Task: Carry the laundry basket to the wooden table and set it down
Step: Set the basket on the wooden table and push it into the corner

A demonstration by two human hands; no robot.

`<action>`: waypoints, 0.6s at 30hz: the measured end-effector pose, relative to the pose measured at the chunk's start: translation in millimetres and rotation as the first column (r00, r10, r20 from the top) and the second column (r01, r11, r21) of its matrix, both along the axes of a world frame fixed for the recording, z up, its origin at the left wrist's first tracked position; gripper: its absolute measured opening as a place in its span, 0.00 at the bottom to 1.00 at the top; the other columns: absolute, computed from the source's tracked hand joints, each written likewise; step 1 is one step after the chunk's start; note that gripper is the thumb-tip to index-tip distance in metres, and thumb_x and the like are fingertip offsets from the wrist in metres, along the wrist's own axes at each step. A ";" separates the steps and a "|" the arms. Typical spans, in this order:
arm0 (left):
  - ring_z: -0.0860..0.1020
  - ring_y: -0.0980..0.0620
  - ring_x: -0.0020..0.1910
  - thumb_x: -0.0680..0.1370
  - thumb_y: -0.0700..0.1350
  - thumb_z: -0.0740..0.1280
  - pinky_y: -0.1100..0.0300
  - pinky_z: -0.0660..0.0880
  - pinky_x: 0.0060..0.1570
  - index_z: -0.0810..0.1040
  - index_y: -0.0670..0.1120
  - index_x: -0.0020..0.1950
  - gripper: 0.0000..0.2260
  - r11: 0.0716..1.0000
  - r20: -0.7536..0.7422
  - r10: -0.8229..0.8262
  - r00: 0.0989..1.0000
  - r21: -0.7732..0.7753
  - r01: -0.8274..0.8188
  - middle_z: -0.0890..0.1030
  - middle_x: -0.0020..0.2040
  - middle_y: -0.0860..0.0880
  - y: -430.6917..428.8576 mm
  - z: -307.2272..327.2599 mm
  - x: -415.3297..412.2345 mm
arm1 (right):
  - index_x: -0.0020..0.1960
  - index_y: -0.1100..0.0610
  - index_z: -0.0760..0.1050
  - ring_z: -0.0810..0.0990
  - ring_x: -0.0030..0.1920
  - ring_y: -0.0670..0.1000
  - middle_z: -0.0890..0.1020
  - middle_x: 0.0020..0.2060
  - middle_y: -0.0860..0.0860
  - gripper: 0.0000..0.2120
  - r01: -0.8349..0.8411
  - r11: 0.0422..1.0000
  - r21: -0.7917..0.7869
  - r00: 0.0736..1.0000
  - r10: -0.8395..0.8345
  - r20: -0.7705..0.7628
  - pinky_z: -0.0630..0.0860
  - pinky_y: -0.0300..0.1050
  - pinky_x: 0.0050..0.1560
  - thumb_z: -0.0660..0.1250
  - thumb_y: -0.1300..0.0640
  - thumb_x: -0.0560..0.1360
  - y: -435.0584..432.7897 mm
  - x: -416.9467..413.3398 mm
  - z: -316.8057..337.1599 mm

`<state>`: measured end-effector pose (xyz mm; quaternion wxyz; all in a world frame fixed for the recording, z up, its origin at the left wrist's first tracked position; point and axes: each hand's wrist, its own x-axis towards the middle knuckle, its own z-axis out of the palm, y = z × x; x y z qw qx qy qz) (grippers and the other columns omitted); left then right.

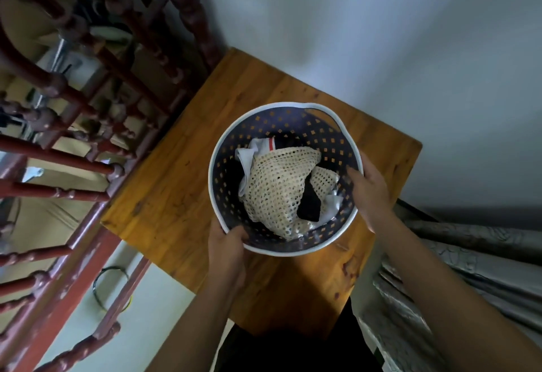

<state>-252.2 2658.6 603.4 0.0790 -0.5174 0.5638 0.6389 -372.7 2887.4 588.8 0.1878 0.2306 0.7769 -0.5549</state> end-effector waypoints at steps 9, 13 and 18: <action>0.84 0.43 0.50 0.72 0.32 0.62 0.48 0.84 0.45 0.77 0.46 0.69 0.26 0.938 -0.135 -0.295 0.946 -0.233 0.259 0.84 0.58 0.40 -73.2 12.1 -141.2 | 0.86 0.48 0.66 0.81 0.73 0.56 0.81 0.75 0.53 0.25 -0.046 0.999 -0.007 0.993 0.045 -0.110 0.78 0.63 0.76 0.61 0.55 0.89 -35.2 -53.7 -2.6; 0.83 0.47 0.58 0.74 0.32 0.67 0.55 0.83 0.50 0.76 0.45 0.71 0.25 0.933 -0.247 -0.280 0.928 -0.299 0.202 0.83 0.63 0.45 -91.8 16.1 -199.3 | 0.89 0.45 0.55 0.77 0.78 0.56 0.77 0.78 0.50 0.33 -0.146 0.983 -0.114 0.983 0.131 -0.127 0.76 0.66 0.77 0.65 0.51 0.88 -54.7 -76.5 -3.2; 0.67 0.45 0.78 0.79 0.41 0.68 0.44 0.69 0.74 0.47 0.47 0.86 0.42 0.833 -0.164 -0.381 0.910 -0.489 0.260 0.65 0.82 0.44 -79.4 12.4 -197.0 | 0.89 0.42 0.50 0.71 0.83 0.54 0.71 0.79 0.41 0.40 -0.259 0.949 -0.182 0.965 0.250 -0.075 0.72 0.68 0.79 0.65 0.35 0.83 -59.9 -85.1 0.8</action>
